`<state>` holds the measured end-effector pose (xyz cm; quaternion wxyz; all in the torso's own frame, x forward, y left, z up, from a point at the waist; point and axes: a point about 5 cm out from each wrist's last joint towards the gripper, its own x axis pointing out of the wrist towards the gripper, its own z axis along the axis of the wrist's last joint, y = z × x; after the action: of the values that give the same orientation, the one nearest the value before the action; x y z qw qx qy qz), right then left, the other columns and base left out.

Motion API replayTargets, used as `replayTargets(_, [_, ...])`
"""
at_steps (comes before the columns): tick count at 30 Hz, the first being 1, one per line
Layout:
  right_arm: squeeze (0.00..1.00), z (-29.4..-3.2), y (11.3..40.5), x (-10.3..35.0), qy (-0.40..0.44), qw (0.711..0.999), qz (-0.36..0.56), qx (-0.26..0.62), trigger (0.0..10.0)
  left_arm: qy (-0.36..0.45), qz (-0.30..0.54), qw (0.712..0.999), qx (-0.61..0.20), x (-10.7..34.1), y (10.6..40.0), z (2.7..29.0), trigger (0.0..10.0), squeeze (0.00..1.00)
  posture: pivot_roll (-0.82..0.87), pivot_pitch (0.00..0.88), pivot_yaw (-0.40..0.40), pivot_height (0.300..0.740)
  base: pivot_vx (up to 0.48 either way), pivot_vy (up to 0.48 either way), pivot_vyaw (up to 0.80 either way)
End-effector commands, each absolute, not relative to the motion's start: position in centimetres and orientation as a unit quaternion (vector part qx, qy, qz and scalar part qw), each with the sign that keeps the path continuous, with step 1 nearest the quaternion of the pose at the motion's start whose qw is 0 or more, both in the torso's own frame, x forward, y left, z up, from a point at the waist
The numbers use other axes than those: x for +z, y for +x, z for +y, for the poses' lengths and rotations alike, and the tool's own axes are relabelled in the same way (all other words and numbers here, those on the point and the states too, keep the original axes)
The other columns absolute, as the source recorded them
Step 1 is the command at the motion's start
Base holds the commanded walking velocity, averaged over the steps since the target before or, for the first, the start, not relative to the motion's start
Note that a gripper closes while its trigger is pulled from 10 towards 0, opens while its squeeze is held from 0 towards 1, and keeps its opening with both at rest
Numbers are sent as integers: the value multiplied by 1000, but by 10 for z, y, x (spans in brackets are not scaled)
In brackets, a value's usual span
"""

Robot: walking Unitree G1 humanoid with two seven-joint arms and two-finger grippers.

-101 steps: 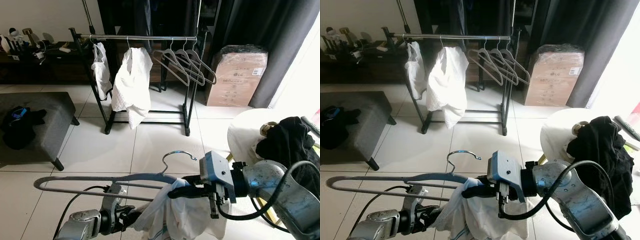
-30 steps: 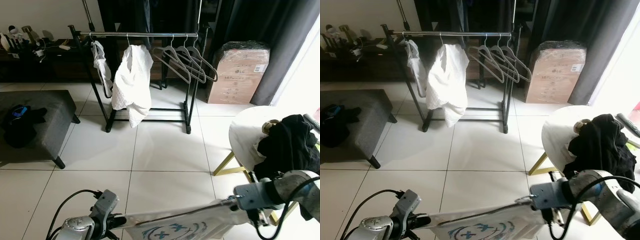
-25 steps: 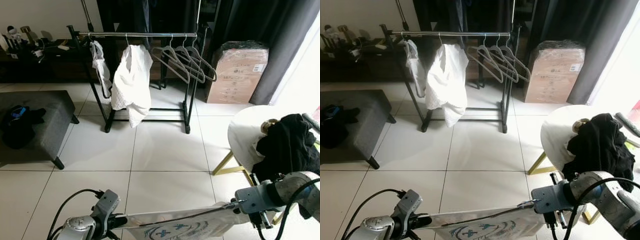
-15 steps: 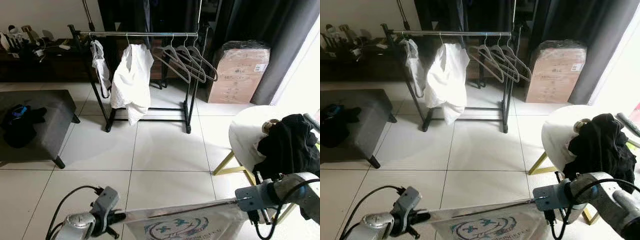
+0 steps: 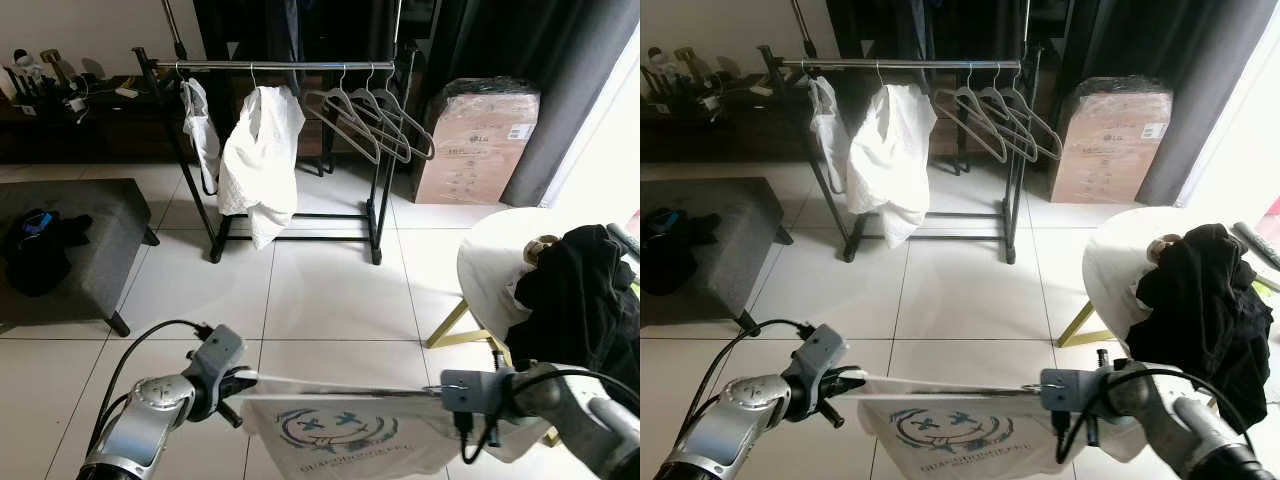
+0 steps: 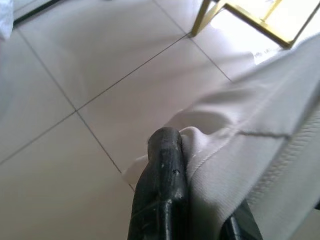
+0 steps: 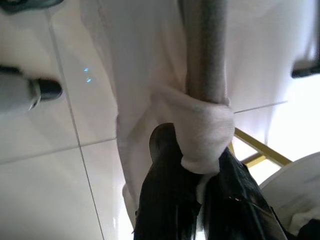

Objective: Hang hanger

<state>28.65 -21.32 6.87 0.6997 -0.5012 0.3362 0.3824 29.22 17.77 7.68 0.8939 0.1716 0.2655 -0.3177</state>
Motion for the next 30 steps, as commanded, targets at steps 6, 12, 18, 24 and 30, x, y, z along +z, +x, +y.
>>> replayTargets(6, [0, -201, 285, 72, -423, 754, 330, 378, 0, 198, 274, 877, -343, 81, 285, 174, 0, 0, -82, 132, 3, 740, 0, 0, 0])
replayTargets(12, [0, -175, 269, 74, -369, 747, 316, 453, 0, 235, 215, 899, -300, 93, 298, 157, 0, 0, -82, 131, 3, 740, 0, 0, 0])
replayTargets(18, [0, -182, 267, 61, -418, 722, 347, 428, 0, 135, 116, 891, -417, 128, 288, 98, 0, 0, -80, 129, 0, 740, 0, 0, 0])
replayTargets(24, [0, -177, 266, 60, -416, 725, 349, 424, 0, 136, 109, 845, -506, 135, 266, 81, 0, 0, -74, 128, 3, 740, 0, 0, 0])
replayTargets(30, [0, -170, 271, 62, -408, 739, 336, 417, 0, 168, 160, 811, -537, 122, 254, 83, 0, 0, -75, 124, 5, 740, 0, 0, 0])
